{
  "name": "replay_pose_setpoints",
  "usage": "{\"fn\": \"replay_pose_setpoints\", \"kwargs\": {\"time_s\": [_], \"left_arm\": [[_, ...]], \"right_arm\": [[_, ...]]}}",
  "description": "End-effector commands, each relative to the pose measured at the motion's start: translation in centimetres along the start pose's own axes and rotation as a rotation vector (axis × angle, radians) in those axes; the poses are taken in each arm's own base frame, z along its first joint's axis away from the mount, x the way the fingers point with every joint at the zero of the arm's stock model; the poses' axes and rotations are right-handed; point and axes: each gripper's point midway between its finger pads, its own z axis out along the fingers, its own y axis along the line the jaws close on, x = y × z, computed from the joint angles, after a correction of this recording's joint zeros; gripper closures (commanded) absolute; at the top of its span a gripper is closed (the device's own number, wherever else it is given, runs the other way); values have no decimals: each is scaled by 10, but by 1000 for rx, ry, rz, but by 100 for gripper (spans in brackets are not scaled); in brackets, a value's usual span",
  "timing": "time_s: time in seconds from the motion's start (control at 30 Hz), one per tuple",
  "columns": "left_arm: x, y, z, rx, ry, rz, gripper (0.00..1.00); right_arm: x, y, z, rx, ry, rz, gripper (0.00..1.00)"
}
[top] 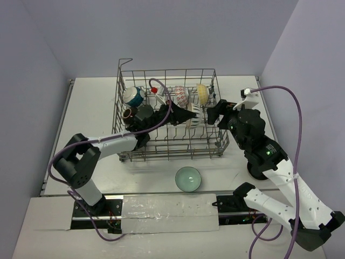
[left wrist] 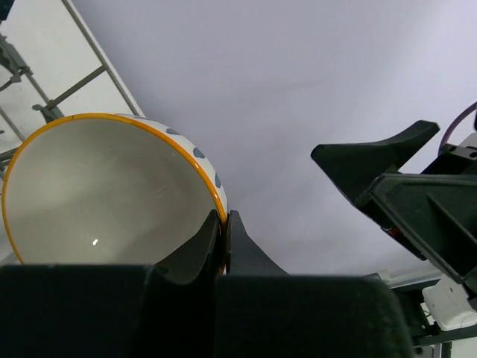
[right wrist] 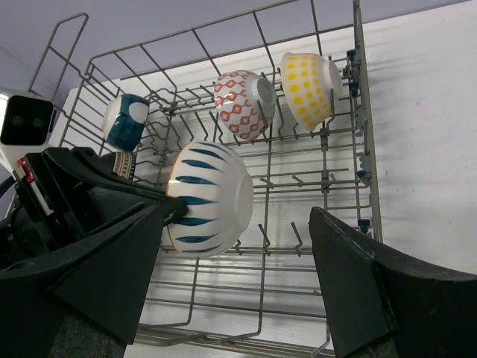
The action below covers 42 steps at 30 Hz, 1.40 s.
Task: Load the bowls into the dish rack
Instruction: Insert the bowl into the dish rack.
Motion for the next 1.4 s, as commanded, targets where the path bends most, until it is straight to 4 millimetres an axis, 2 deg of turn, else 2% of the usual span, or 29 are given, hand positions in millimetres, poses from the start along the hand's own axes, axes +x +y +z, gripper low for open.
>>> {"fn": "replay_pose_setpoints", "kwargs": {"time_s": [0.0,0.07,0.17,0.23,0.37,0.67,0.7,0.9,1.13,1.37], "left_arm": [[-40,-78,5,279,-110,43,100],[-41,-80,9,288,-114,45,100],[-40,-71,21,278,-108,40,100],[-42,-74,27,289,-113,49,100],[-36,-69,43,283,-95,34,100],[-27,-53,65,216,-69,27,100],[-27,-56,68,220,-68,27,100],[-15,-34,88,113,-33,9,100],[-9,-27,98,127,-31,-82,100],[-7,-28,95,122,-59,-137,100]], "right_arm": [[-3,-6,1,32,-19,13,13],[-4,-6,1,30,-21,14,13],[-1,-5,3,28,-18,13,13],[-1,-5,3,26,-16,11,13],[1,-6,4,33,-13,11,13],[-7,-12,-3,47,-51,44,10],[-8,-12,-3,44,-53,48,10],[-14,-12,-6,37,-66,64,10],[-19,-16,-6,41,-73,78,9],[-17,-15,-4,33,-62,84,9]]}}
